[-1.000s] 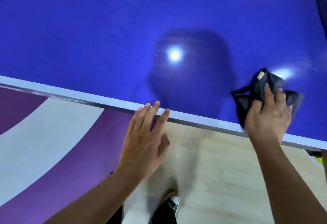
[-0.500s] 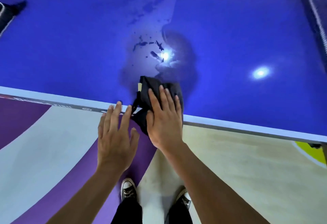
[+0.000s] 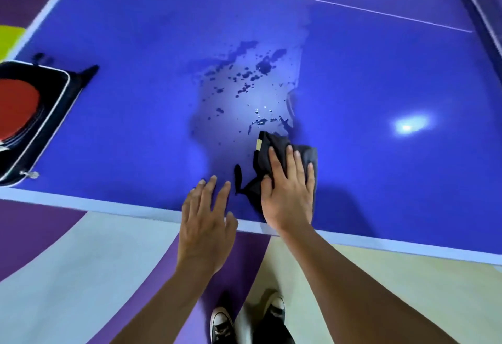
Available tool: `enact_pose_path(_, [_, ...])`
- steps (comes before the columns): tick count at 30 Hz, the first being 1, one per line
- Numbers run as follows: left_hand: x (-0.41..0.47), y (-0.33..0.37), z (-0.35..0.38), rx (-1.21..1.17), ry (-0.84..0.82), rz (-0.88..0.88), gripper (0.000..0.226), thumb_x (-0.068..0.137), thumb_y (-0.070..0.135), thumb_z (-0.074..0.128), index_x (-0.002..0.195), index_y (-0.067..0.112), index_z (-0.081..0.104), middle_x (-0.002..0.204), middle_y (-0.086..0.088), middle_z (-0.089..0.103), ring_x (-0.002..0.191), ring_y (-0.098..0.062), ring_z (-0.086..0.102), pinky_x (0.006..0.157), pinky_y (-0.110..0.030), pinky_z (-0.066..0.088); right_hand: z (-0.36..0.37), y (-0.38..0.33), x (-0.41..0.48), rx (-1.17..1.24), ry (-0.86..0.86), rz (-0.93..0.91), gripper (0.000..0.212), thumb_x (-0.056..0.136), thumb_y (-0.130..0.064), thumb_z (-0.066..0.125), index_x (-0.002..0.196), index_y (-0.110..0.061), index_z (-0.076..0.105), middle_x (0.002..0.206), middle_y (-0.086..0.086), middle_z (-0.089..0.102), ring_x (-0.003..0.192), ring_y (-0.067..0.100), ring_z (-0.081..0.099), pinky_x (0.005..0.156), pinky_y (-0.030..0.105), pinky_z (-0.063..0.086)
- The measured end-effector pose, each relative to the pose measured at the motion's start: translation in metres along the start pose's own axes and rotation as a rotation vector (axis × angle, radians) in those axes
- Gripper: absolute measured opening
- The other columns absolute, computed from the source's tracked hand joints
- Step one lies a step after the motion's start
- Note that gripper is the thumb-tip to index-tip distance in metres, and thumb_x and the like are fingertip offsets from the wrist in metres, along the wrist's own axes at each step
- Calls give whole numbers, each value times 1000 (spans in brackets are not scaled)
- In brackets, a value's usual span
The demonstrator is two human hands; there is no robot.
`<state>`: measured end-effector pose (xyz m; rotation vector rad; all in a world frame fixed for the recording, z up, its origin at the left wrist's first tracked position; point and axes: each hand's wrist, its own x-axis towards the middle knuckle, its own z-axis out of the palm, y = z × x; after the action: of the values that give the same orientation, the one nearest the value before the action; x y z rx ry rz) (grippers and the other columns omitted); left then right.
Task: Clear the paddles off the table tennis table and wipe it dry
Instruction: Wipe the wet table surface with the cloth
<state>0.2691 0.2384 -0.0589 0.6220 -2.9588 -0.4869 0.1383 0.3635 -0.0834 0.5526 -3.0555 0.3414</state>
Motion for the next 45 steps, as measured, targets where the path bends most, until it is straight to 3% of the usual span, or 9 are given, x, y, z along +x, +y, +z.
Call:
enact_pose_path(11, [163,-35,-7,78,10,52,55,92,25,46,145,9,49,153,-17,43,140,-40,41,112,-54,37,13,5,175,-15,-59,47,66,97,-50,16,162,-39,12,172,-3,8,157,12,-3,126,41,-12])
enact_pose_path(18, [311,-61,-9,112,42,6,59,95,35,38,149,11,43,155,-19,37,142,-42,36,115,-55,31,16,18,358,19,-42,98,65,97,-46,22,161,-37,18,171,0,12,158,16,5,127,43,-7])
enact_pose_path(22, [334,-69,-2,109,-31,-101,65,95,47,29,155,21,33,163,-8,24,151,-32,20,123,-49,17,18,31,461,12,-52,109,63,99,-44,25,162,-36,19,171,1,12,158,17,6,127,45,-5])
enact_pose_path(28, [339,-71,1,106,-37,-100,65,93,43,36,155,21,34,165,-5,23,152,-29,21,123,-47,19,23,39,573,7,-57,123,62,100,-45,26,162,-35,21,171,2,11,158,17,5,127,46,-4])
enact_pose_path(37, [341,-76,3,113,-51,-113,67,92,44,37,155,22,36,165,-3,23,153,-26,20,125,-40,11,27,31,605,1,-74,123,61,100,-42,25,161,-38,19,171,2,9,158,17,4,128,46,-3])
enact_pose_path(45, [345,-78,0,130,-82,-86,67,94,46,32,156,20,33,164,-11,25,153,-29,17,124,-46,14,30,-23,518,-13,-94,4,59,103,-39,29,161,-38,20,171,-1,10,158,16,4,128,44,-3])
